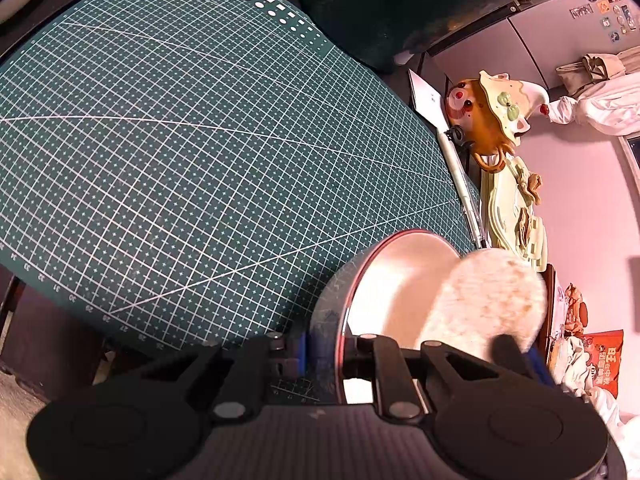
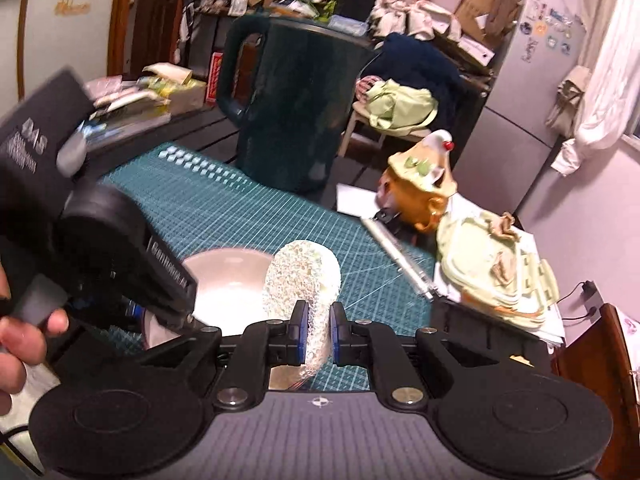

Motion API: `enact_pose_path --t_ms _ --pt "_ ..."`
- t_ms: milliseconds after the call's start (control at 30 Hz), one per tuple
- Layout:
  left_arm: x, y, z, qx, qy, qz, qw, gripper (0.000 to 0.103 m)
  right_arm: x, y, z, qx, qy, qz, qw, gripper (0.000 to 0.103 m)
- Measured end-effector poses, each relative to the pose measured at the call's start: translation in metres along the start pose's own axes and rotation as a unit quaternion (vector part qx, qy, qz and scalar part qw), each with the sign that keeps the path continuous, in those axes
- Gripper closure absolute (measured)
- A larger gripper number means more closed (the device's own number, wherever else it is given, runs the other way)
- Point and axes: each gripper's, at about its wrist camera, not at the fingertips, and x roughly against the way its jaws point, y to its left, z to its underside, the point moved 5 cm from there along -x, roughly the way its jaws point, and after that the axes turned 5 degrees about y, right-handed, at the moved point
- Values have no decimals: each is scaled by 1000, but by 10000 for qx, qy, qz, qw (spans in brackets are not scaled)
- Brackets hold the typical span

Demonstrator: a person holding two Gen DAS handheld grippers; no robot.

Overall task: Clean bowl
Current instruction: 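Continue scrubbing the bowl interior with the sponge in the right gripper, then sweep the white sponge around the bowl wall with the right gripper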

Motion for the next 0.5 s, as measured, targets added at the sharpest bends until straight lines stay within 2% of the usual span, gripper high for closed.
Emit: enact_pose_path --t_ms 100,233,267,400,500 --pt "0 0 0 26 -2 12 10000 88 6 -15 -5 -356 -50 -213 9991 93" --pt "1 -1 1 40 -10 10 10000 88 8 -28 -8 -1094 71 -1206 9866 93" --pt "1 -1 1 40 -12 8 10000 88 4 -24 -6 -1129 144 -1325 9846 93" --pt "1 -2 1 53 -19 8 10000 88 -13 -5 3 -885 415 -1370 9857 93" --pt "2 -1 2 60 -17 14 10000 88 -24 10 7 -513 442 -1119 9914 93"
